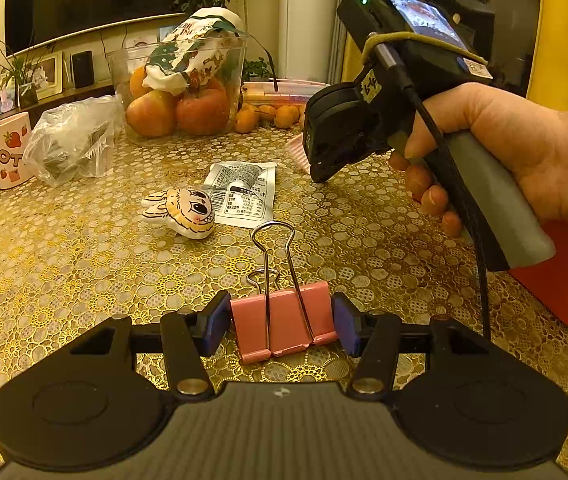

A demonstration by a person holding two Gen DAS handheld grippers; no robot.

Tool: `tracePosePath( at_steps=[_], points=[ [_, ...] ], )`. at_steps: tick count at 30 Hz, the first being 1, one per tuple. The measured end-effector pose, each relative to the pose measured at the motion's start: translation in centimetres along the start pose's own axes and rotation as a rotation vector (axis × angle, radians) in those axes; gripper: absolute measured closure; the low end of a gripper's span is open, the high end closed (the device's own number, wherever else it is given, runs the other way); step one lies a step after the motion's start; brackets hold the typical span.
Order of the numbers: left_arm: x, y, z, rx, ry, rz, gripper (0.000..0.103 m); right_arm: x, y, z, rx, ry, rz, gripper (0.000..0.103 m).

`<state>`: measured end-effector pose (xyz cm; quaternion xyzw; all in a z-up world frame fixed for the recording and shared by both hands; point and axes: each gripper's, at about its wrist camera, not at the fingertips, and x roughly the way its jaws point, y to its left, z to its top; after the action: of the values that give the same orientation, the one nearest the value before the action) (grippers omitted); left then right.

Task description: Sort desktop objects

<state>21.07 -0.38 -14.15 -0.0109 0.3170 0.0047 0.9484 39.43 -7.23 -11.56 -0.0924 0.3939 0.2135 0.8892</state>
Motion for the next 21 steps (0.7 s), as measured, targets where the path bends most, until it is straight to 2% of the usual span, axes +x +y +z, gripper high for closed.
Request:
tracePosePath(
  at_steps=[1,3,5,6,7,8,15,21],
  points=[
    [0.0,0.0,0.0,-0.001,-0.001,0.0,0.049,-0.1,-0.1,0.0,0.01,-0.003,-0.008,0.102],
    [0.0,0.0,0.0,-0.002,0.0,-0.001,0.049,-0.3,-0.1,0.1,0.014,-0.014,-0.011,0.089],
    [0.0,0.0,0.0,-0.003,-0.001,-0.002,0.049,-0.3,-0.1,0.3,0.015,-0.026,-0.027,0.069],
    [0.0,0.1,0.0,-0.004,-0.001,-0.003,0.049,-0.3,-0.1,0.5,0.023,-0.032,-0.032,0.062],
    [0.0,0.0,0.0,-0.003,-0.001,-0.003,0.049,-0.3,-0.2,0.6,0.035,-0.04,-0.034,0.047],
    [0.0,0.1,0.0,-0.003,-0.001,-0.002,0.049,-0.2,-0.3,0.9,0.052,-0.05,-0.038,0.041],
    [0.0,0.1,-0.1,-0.007,-0.001,-0.005,0.049,1.6,-1.0,2.6,0.2,-0.031,-0.071,0.038],
    [0.0,0.1,-0.1,-0.014,-0.001,-0.007,0.049,3.2,-0.4,3.5,0.272,0.0,-0.097,0.038]
  ],
)
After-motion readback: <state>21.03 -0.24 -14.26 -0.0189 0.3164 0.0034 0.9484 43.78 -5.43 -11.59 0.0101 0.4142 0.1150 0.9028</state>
